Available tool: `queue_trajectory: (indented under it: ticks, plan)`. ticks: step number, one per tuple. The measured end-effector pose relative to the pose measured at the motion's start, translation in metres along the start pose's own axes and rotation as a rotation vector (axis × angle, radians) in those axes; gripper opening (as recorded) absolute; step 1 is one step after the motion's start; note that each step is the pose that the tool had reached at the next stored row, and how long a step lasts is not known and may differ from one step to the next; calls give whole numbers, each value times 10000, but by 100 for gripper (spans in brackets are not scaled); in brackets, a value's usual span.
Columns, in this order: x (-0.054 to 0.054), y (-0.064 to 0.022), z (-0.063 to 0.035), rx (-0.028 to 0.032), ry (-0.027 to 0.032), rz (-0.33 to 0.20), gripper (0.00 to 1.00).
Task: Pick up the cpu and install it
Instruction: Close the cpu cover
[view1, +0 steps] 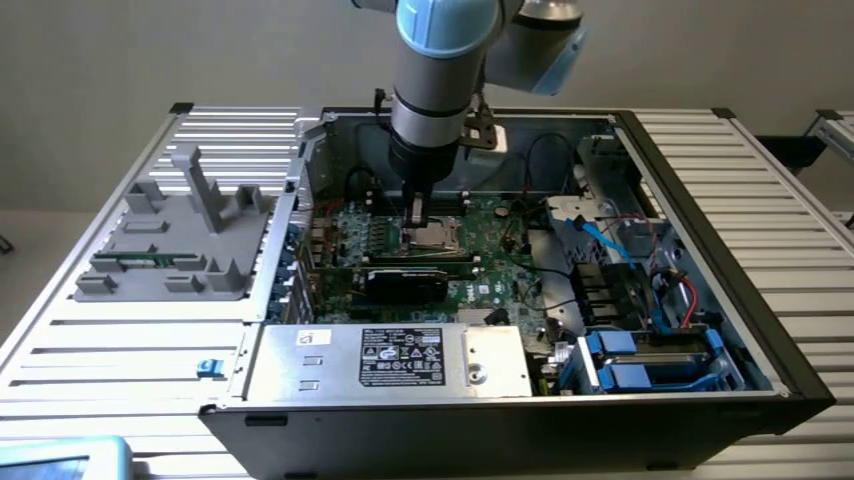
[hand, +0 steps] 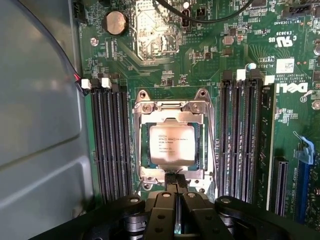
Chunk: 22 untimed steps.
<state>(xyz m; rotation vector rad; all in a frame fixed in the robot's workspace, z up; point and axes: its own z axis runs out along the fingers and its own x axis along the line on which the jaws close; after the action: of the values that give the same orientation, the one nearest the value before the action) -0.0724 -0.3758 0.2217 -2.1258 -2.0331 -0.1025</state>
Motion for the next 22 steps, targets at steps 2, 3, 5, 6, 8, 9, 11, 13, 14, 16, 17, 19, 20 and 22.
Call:
queue_trajectory:
  ticks: [2,3,5,6,8,9,11,13,14,16,17,19,20,22]
  plan:
    - [-6,-9,29,-1,-17,2,11]
    - [-9,-14,44,-3,-24,2,11]
    - [-15,-24,74,-7,-36,2,11]
    - [-18,-28,88,-11,-42,3,11]
    - [-23,-37,110,-23,-55,1,11]
    - [-24,-41,118,-31,-61,0,11]
    - [-27,-51,131,-46,-72,-1,11]
    - [-30,-61,141,-62,-79,-4,11]
    - [-31,-66,146,-70,-82,-5,11]
    - [-32,-72,155,-85,-90,-7,11]
    - [-33,-74,159,-91,-94,-8,11]
    - [-35,-76,166,-101,-107,-10,11]
    - [-36,-77,169,-106,-113,-9,11]
    - [-37,-79,177,-118,-126,-9,11]
